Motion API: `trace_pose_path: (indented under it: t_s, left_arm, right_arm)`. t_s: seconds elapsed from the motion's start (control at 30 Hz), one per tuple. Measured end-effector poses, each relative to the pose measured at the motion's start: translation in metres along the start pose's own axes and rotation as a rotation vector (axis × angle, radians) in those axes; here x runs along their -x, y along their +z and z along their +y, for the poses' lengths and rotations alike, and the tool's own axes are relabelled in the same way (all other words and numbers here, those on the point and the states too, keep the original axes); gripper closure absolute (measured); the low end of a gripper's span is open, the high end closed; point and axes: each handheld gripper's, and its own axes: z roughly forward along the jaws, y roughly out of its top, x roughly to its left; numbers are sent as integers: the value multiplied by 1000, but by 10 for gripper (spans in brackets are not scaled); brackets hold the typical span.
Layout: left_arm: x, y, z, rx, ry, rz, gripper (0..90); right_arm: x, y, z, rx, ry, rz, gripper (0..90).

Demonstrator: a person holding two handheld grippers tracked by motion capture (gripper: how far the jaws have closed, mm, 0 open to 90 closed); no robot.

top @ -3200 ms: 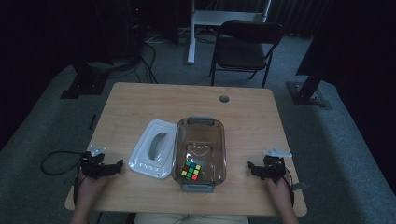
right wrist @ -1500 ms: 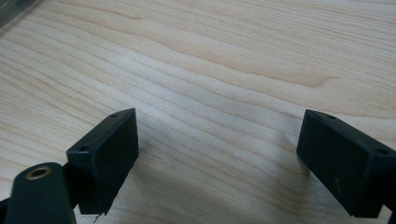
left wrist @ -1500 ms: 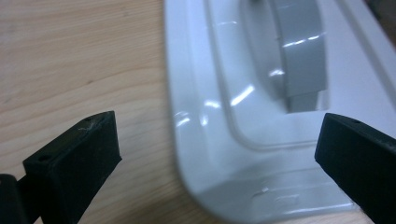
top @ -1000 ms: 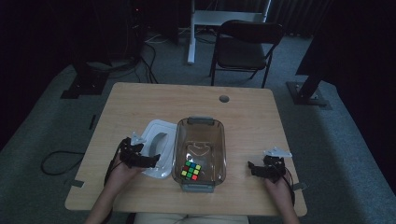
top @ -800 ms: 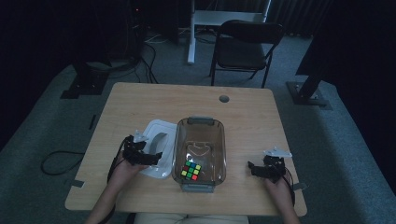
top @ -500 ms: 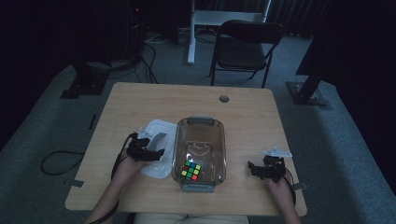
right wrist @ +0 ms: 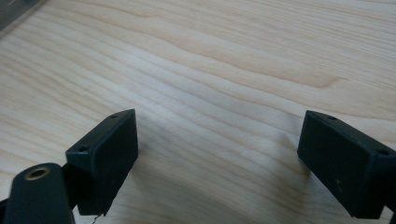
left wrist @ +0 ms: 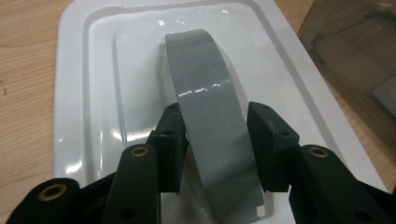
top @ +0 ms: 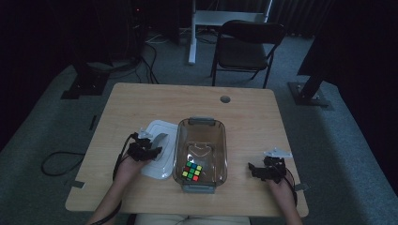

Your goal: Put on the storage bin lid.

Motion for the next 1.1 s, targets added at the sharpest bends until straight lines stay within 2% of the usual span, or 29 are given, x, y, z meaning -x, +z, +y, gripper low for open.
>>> trace_pose_path:
  t_s: [0.1, 0.17, 0.23, 0.27, 0.37, 0.5, 0.53, 0.57, 0.6, 0.77, 0.87, 1.03, 1.1]
  left_arm:
    - [-1, 0, 0, -6, -1, 12, 607]
    - [-3, -1, 0, -10, -16, 11, 624]
    - [-7, -3, 0, -10, -46, 17, 640]
    - [-10, -5, 1, -2, -69, 28, 668]
    - [-14, -9, 2, 6, -86, 36, 674]
    - [-22, -15, 4, 13, -114, 48, 676]
    - [-24, -17, 4, 15, -122, 55, 676]
    - [-25, -19, 4, 20, -128, 58, 676]
    - [-28, -23, 5, 21, -136, 61, 677]
    - [-33, -37, 9, 25, -141, 93, 677]
    - [-39, -55, 15, 52, -156, 118, 677]
    - [-41, -71, 21, 73, -161, 129, 677]
    - [-41, -77, 24, 77, -160, 133, 677]
  right_arm:
    - [-4, -1, 1, -4, -19, 3, 118]
    - [-7, -2, 3, -2, -27, 15, 118]
    - [-11, -4, 5, 15, -33, 39, 118]
    - [-15, -7, 8, 38, -39, 67, 118]
    - [-19, -8, 11, 52, -42, 84, 118]
    - [-29, -6, 16, 65, -65, 118, 118]
    - [-35, -4, 18, 70, -84, 141, 118]
    - [-35, -4, 18, 70, -84, 141, 118]
    - [-42, -1, 20, 70, -100, 165, 118]
    - [-52, 3, 22, 66, -108, 202, 118]
    - [-65, 6, 22, 59, -144, 231, 118]
    - [-76, 6, 23, 77, -152, 264, 118]
    - [-82, 7, 24, 75, -169, 276, 124]
